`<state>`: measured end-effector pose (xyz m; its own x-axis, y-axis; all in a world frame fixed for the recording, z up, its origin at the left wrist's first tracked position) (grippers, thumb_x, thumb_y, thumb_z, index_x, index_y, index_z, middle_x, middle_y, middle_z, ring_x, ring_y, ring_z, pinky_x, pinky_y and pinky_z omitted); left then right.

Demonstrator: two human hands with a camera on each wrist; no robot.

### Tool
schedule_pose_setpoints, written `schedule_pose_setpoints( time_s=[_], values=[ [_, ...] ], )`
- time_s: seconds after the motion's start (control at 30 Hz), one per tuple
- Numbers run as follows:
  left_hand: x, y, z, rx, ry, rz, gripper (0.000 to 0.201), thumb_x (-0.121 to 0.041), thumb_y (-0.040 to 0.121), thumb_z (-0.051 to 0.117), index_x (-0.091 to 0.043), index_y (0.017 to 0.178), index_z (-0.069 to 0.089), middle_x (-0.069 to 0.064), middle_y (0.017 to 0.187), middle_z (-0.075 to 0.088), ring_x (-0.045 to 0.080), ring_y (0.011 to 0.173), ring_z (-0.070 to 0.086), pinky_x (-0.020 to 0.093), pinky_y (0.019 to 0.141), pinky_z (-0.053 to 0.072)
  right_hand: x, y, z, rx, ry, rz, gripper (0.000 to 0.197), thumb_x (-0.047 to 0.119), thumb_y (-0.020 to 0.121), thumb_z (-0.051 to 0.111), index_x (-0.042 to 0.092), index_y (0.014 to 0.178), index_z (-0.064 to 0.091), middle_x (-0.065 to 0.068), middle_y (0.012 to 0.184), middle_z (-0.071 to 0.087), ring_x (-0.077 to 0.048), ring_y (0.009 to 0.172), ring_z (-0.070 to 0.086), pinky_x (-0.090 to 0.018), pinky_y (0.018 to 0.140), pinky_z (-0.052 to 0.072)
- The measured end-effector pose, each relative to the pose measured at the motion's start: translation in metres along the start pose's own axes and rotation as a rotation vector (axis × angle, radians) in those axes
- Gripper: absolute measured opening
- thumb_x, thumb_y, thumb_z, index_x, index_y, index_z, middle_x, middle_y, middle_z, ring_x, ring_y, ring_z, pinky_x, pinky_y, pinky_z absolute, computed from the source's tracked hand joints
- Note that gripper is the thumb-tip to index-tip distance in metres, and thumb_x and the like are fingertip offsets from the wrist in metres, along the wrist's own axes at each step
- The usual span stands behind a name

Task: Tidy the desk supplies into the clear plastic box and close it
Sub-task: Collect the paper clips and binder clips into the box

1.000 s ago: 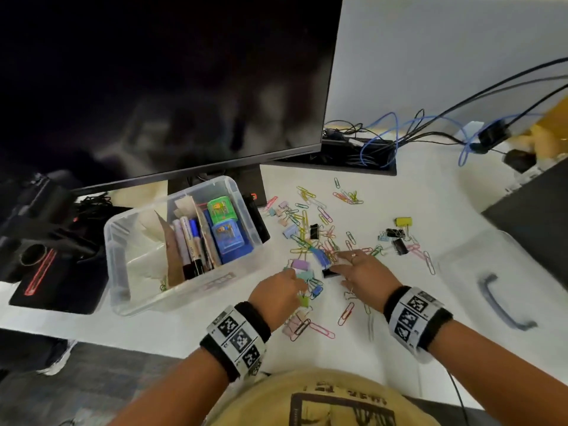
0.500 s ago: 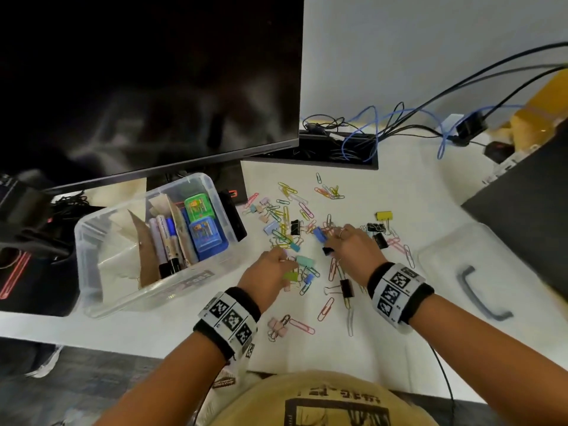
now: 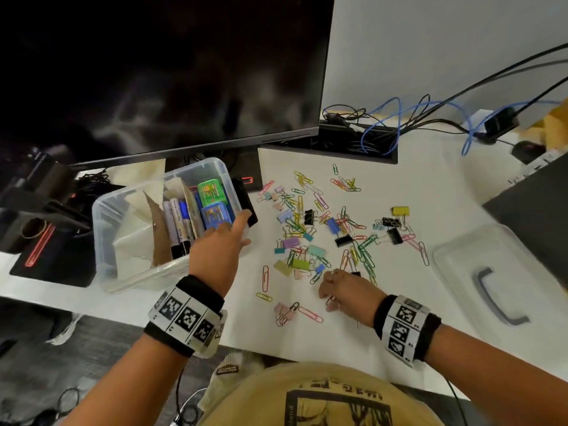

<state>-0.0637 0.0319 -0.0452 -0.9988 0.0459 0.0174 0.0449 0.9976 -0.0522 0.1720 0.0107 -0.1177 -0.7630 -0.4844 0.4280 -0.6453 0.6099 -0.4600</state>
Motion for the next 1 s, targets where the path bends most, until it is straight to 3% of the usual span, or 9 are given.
schedule_pose_setpoints(
  time_s=[0.27, 0.4, 0.5, 0.57, 0.63, 0.7, 0.83, 0.9, 1.0],
  values=[
    [0.01, 0.01, -0.005, -0.035, -0.043, -0.009, 0.032, -0.021, 0.098, 0.044, -0.018, 0.129, 0.043, 0.011, 0.106, 0.065, 0.033, 0.085, 0.065, 0.034, 0.055, 0.042, 0.004, 0.007, -0.005, -0.16, -0.05, -0.018, 0.023, 0.009, 0.079, 0.068, 0.0, 0.1, 0.065, -0.02, 0.103, 0.065, -0.03, 0.1, 0.059, -0.034, 0.076, 0.05],
    [0.004, 0.014, -0.004, 0.03, -0.045, -0.039, 0.036, -0.024, 0.099, 0.041, -0.018, 0.134, 0.036, 0.012, 0.112, 0.061, 0.032, 0.093, 0.063, 0.039, 0.066, 0.051, 0.001, 0.02, -0.011, -0.202, -0.102, -0.046, 0.043, 0.014, 0.045, 0.09, 0.004, 0.082, 0.069, -0.015, 0.081, 0.07, -0.031, 0.069, 0.068, -0.029, 0.051, 0.055],
    [0.004, 0.012, -0.007, -0.102, -0.061, -0.108, 0.048, -0.029, 0.087, 0.06, -0.012, 0.128, 0.04, 0.017, 0.112, 0.057, 0.034, 0.101, 0.057, 0.043, 0.081, 0.052, 0.0, 0.023, -0.013, -0.187, -0.182, -0.102, 0.043, 0.021, 0.031, 0.094, 0.014, 0.068, 0.073, -0.005, 0.074, 0.072, -0.021, 0.061, 0.069, -0.022, 0.042, 0.053],
    [-0.002, 0.006, -0.009, -0.287, 0.016, -0.044, 0.048, -0.031, 0.077, 0.067, -0.012, 0.116, 0.047, 0.017, 0.106, 0.06, 0.034, 0.094, 0.058, 0.043, 0.079, 0.052, 0.001, 0.018, -0.017, -0.209, -0.235, -0.113, 0.039, 0.022, 0.032, 0.095, 0.017, 0.065, 0.075, -0.006, 0.082, 0.074, -0.021, 0.066, 0.07, -0.024, 0.044, 0.056],
    [-0.018, -0.007, -0.002, -0.33, 0.003, 0.141, 0.039, -0.026, 0.075, 0.069, -0.014, 0.108, 0.052, 0.013, 0.104, 0.063, 0.03, 0.091, 0.062, 0.039, 0.075, 0.054, -0.003, 0.012, -0.023, -0.22, -0.223, -0.079, 0.031, 0.013, 0.053, 0.089, 0.015, 0.081, 0.076, -0.012, 0.103, 0.069, -0.029, 0.087, 0.066, -0.032, 0.064, 0.059],
    [-0.034, -0.02, 0.01, -0.122, -0.198, 0.295, 0.028, -0.021, 0.077, 0.072, -0.014, 0.101, 0.059, 0.009, 0.103, 0.062, 0.025, 0.087, 0.063, 0.036, 0.069, 0.057, -0.008, 0.003, -0.021, -0.219, -0.228, -0.074, 0.028, 0.012, 0.064, 0.083, 0.016, 0.091, 0.076, -0.012, 0.111, 0.064, -0.03, 0.097, 0.062, -0.033, 0.076, 0.057],
    [-0.047, -0.044, 0.04, 0.518, -0.441, 0.315, 0.057, -0.054, 0.071, 0.07, -0.022, 0.115, 0.055, -0.004, 0.117, 0.046, 0.013, 0.095, 0.052, 0.023, 0.079, 0.043, -0.019, -0.008, -0.002, -0.163, -0.226, -0.092, 0.041, 0.022, 0.034, 0.095, 0.024, 0.07, 0.076, 0.0, 0.076, 0.072, -0.018, 0.067, 0.069, -0.02, 0.05, 0.056],
    [-0.051, -0.047, 0.048, 0.619, -0.388, 0.384, 0.063, -0.051, 0.065, 0.075, -0.023, 0.117, 0.053, -0.004, 0.12, 0.044, 0.015, 0.1, 0.051, 0.026, 0.084, 0.044, -0.02, -0.012, 0.005, -0.173, -0.255, -0.112, 0.041, 0.018, 0.035, 0.094, 0.021, 0.071, 0.075, 0.003, 0.07, 0.07, -0.015, 0.063, 0.067, -0.017, 0.049, 0.054],
    [-0.056, -0.043, 0.052, 0.652, -0.332, 0.417, 0.041, -0.035, 0.077, 0.07, -0.02, 0.114, 0.058, 0.001, 0.114, 0.05, 0.021, 0.099, 0.056, 0.031, 0.084, 0.047, -0.019, -0.011, 0.006, -0.206, -0.304, -0.117, 0.036, 0.019, 0.036, 0.094, 0.021, 0.064, 0.073, 0.007, 0.058, 0.066, -0.012, 0.053, 0.064, -0.013, 0.047, 0.049]
  ],
)
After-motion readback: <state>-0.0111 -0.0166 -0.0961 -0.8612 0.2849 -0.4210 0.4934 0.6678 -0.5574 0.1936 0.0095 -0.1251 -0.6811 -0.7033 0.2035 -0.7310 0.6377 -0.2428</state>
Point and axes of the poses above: each hand's wrist, its own y-axis towards the middle knuckle, its own z-axis out of the palm, x = y × z, the point moved 2 cm from there along y, towards the middle knuckle
